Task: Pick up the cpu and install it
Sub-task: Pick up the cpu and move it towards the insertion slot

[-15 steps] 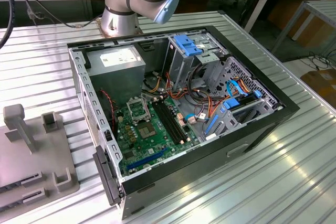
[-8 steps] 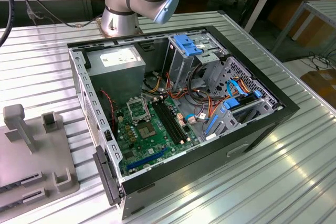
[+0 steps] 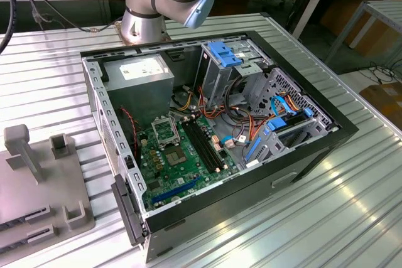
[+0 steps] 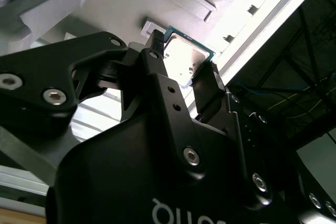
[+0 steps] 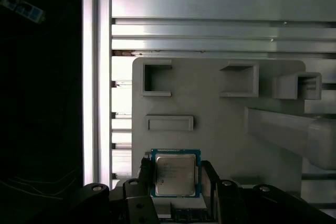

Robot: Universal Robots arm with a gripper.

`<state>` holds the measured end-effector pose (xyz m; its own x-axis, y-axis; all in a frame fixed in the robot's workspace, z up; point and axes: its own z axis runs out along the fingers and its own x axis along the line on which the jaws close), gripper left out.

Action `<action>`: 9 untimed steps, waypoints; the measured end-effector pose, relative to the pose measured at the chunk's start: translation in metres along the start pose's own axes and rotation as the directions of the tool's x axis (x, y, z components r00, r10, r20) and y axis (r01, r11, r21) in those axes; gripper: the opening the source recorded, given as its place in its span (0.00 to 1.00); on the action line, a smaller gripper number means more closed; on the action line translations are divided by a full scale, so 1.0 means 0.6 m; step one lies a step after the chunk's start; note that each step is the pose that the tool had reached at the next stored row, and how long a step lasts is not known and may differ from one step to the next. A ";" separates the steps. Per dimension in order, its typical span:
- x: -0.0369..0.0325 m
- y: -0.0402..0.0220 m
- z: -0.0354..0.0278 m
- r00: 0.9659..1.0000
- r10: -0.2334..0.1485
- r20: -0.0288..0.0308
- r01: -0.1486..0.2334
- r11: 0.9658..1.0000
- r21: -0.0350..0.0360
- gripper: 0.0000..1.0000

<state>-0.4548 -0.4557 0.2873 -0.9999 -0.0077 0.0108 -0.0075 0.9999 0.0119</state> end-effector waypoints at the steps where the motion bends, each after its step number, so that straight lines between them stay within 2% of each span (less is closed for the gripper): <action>1: 0.000 0.000 0.000 1.000 0.000 0.000 0.000 1.000 0.000 0.47; 9: 0.000 0.000 -0.006 1.000 0.000 0.000 0.000 1.000 0.000 0.47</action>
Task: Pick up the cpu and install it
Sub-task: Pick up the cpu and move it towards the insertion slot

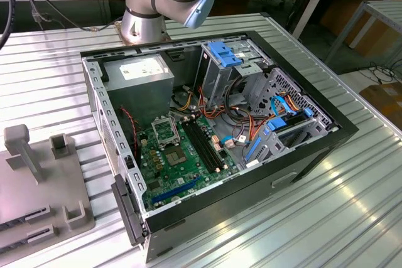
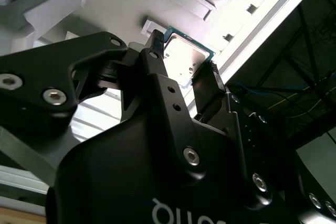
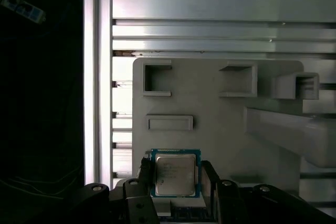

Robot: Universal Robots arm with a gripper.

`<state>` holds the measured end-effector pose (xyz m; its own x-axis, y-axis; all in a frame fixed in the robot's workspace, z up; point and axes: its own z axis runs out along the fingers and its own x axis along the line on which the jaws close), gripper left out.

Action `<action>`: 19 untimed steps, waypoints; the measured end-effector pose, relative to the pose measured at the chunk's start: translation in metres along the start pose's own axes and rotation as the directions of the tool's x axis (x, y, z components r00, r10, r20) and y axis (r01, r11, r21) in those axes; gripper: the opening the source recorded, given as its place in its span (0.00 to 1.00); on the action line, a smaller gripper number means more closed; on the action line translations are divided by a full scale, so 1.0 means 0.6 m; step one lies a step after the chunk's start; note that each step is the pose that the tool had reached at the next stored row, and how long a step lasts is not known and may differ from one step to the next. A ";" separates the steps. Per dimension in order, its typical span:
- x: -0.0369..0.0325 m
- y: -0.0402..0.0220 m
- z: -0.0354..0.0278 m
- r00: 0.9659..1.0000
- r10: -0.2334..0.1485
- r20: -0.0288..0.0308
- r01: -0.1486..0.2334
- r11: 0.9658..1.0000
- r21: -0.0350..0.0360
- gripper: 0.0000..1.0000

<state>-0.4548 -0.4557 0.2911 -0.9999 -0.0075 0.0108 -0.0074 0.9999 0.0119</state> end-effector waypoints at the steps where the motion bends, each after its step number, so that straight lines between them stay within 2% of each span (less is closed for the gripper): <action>1: 0.000 0.000 -0.001 1.000 0.000 0.000 0.000 1.000 0.000 0.47; 19: 0.000 0.000 -0.012 1.000 0.000 0.000 0.000 1.000 0.000 0.47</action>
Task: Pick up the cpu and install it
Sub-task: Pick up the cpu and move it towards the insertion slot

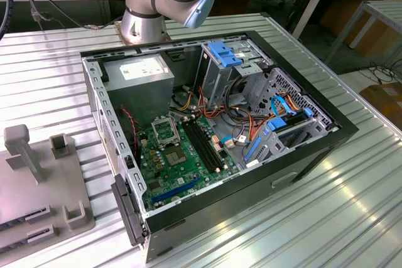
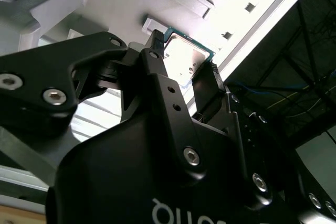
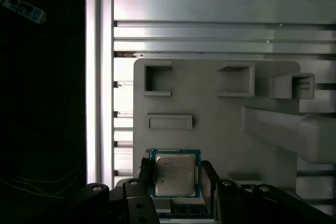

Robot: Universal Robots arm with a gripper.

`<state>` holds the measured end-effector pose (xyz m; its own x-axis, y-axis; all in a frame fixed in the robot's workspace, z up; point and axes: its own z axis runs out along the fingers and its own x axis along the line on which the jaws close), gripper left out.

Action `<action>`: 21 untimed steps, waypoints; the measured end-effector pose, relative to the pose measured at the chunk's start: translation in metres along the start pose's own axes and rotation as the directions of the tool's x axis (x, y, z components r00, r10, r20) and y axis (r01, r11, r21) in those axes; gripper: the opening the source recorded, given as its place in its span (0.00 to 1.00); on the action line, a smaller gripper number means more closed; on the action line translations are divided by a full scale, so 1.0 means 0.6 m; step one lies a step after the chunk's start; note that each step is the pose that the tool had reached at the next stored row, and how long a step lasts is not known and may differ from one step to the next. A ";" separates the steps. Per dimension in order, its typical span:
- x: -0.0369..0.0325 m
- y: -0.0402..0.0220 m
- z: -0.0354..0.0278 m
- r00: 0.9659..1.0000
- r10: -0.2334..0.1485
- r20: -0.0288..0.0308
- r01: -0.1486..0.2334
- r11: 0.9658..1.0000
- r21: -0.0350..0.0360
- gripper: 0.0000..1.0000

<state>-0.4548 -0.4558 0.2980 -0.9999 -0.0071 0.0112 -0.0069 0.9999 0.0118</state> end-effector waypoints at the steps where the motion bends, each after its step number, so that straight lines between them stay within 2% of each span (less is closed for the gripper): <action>1: 0.000 0.000 0.000 1.000 0.000 0.000 0.000 1.000 0.000 0.47; 21: 0.000 0.000 -0.011 1.000 0.000 0.000 0.000 1.000 0.000 0.47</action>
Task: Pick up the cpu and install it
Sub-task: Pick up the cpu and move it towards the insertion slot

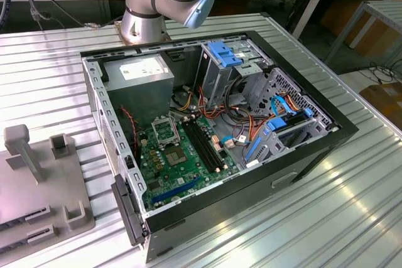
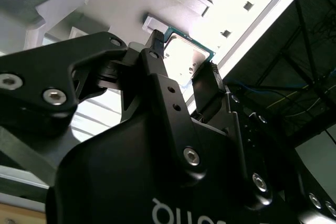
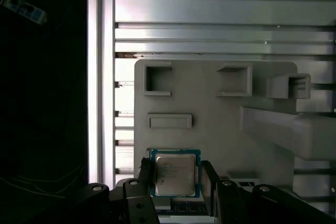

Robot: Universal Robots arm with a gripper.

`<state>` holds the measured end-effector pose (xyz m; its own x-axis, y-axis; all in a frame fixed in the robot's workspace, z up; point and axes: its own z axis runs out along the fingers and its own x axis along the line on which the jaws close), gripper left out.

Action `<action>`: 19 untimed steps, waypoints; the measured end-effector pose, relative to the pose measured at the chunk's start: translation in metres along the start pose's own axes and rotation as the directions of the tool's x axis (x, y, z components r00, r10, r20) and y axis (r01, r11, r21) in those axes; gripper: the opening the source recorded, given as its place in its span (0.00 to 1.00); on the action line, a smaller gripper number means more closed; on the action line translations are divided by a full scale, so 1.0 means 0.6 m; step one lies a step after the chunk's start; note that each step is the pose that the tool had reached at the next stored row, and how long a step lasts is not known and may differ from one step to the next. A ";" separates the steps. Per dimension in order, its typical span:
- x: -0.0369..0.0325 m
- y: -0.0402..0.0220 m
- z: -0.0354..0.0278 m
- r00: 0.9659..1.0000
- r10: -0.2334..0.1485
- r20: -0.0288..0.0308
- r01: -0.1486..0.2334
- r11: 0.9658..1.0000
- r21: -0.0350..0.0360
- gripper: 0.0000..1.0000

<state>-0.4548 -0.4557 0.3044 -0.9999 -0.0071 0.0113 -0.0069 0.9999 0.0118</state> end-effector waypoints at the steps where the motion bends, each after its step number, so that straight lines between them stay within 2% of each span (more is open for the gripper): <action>1: 0.000 0.000 0.000 1.000 0.000 0.000 0.000 1.000 0.000 0.47; 19: 0.000 0.000 -0.009 1.000 0.000 0.000 0.000 1.000 0.000 0.47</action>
<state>-0.4548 -0.4558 0.3099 -0.9999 -0.0071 0.0114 -0.0069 0.9999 0.0118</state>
